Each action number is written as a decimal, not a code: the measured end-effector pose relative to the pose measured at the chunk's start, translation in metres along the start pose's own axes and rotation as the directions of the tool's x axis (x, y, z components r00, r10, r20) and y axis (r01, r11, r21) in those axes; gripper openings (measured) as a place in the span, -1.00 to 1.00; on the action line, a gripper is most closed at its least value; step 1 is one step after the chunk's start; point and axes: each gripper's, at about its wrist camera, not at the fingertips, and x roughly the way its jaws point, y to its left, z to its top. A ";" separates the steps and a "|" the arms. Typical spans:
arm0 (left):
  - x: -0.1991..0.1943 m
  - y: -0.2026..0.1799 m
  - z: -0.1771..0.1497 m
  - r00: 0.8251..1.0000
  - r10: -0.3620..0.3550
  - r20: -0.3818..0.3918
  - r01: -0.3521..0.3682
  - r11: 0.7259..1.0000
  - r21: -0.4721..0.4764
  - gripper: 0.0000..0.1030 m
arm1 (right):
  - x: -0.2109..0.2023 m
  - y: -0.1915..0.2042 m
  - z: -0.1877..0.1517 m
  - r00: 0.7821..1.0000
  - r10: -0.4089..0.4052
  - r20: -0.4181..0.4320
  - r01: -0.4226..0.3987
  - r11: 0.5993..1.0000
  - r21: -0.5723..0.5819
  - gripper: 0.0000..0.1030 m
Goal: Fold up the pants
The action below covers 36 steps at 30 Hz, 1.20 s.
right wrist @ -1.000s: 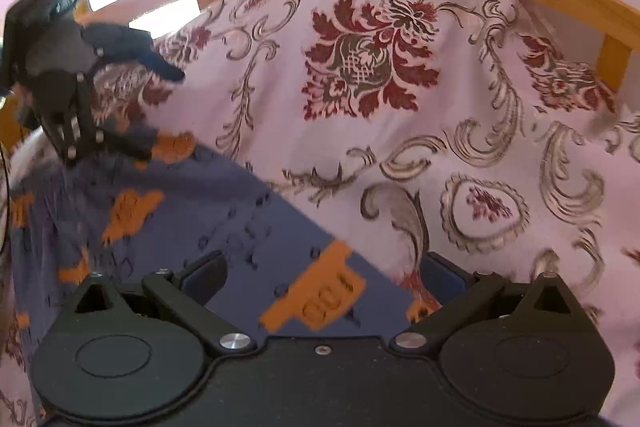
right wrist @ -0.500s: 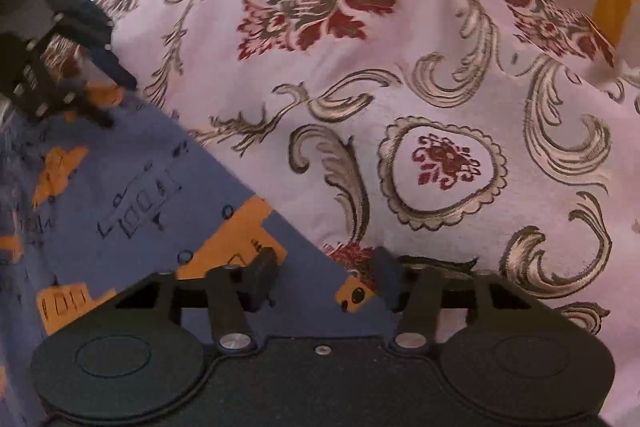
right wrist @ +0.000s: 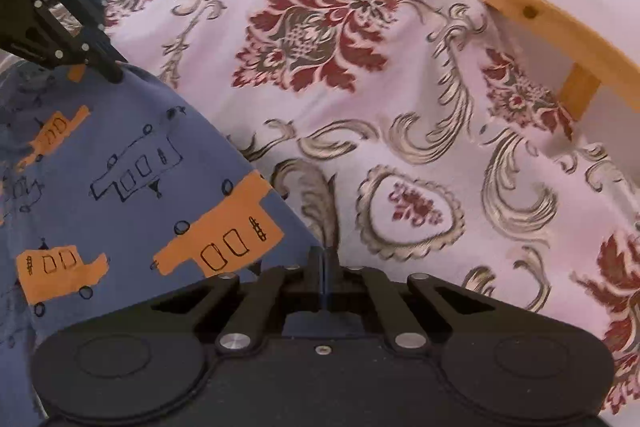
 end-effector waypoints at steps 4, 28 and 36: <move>0.009 0.005 0.003 0.999 0.036 -0.024 -0.037 0.999 -0.023 -0.93 | 0.014 0.008 0.004 0.999 -0.041 -0.028 0.040 0.998 -0.037 -1.00; -0.052 0.063 -0.031 0.986 -0.003 0.166 0.038 0.977 -0.209 1.00 | -0.014 0.037 0.015 0.982 0.045 0.183 -0.049 0.999 0.018 0.99; -0.052 0.062 -0.030 0.984 -0.127 0.125 0.150 0.968 -0.199 1.00 | 0.018 0.048 0.047 0.975 0.202 0.088 -0.202 0.979 -0.005 0.99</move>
